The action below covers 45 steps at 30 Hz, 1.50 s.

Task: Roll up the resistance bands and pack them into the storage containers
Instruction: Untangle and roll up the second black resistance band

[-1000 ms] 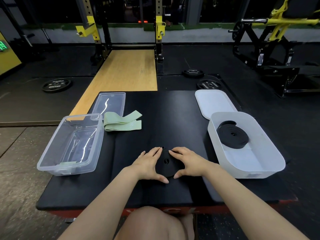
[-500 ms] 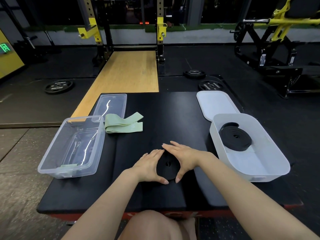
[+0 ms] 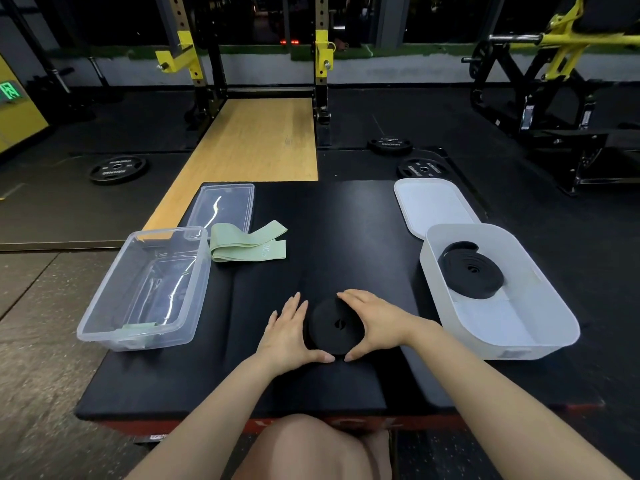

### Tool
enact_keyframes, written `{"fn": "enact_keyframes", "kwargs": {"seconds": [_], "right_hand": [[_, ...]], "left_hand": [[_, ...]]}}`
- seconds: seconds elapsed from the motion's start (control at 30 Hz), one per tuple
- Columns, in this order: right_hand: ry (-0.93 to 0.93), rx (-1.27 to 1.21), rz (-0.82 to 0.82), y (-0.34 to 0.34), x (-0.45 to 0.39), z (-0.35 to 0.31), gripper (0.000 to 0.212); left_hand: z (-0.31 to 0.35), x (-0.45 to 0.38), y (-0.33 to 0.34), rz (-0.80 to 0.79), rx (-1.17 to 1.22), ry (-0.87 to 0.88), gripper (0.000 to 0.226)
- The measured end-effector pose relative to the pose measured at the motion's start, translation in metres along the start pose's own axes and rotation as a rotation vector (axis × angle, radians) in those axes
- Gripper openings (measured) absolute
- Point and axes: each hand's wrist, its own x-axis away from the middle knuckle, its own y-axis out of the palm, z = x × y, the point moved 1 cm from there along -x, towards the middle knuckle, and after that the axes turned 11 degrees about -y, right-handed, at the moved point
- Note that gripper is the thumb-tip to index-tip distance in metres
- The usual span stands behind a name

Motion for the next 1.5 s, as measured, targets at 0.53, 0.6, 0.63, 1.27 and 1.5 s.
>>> {"fn": "enact_keyframes", "kwargs": {"seconds": [0.53,0.6,0.63,1.27,1.5], "right_hand": [[0.082,0.006,0.270,0.012,0.029,-0.029,0.116],[0.081,0.005,0.290,0.006,0.033,-0.032,0.116],[0.080,-0.001,0.300,0.003,0.036,-0.033,0.116],[0.286,-0.027,0.441,-0.085,0.133,0.008,0.103],[0.451,-0.099,0.327,-0.093,0.174,0.054,0.098]], "left_hand": [[0.016,0.009,-0.024,-0.245,1.063,-0.277,0.038],[0.020,0.011,-0.029,-0.248,1.092,-0.288,0.031],[0.023,0.012,-0.033,-0.250,1.090,-0.289,0.030],[0.167,-0.002,-0.070,-0.329,0.948,-0.069,0.024],[0.231,-0.013,-0.044,-0.416,0.778,-0.031,0.034]]}}
